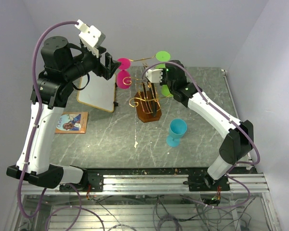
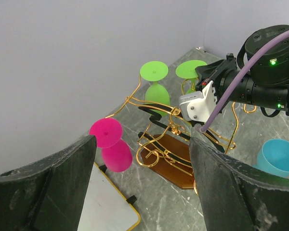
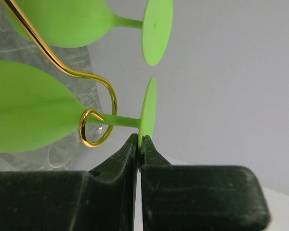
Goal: Place the wine glass upside down on the wine glass rack
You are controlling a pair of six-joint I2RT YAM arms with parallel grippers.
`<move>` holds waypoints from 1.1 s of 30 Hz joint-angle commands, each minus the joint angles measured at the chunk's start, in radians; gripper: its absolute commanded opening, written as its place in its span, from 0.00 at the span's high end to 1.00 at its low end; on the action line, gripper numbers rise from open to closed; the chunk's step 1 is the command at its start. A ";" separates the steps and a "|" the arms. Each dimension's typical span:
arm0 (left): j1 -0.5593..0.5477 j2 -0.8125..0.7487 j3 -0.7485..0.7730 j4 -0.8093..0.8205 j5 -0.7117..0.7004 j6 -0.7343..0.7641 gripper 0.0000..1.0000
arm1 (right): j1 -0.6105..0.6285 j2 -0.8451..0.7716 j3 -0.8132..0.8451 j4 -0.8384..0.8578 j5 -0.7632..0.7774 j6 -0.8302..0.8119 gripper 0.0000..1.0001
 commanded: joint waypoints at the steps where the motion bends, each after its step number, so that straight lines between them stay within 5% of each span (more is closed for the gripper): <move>1: 0.009 -0.016 -0.005 0.020 0.026 0.006 0.12 | -0.014 -0.036 -0.015 -0.003 0.019 0.001 1.00; 33: 0.012 -0.033 -0.017 0.021 0.037 0.006 0.12 | -0.002 -0.079 -0.053 -0.053 -0.047 0.021 1.00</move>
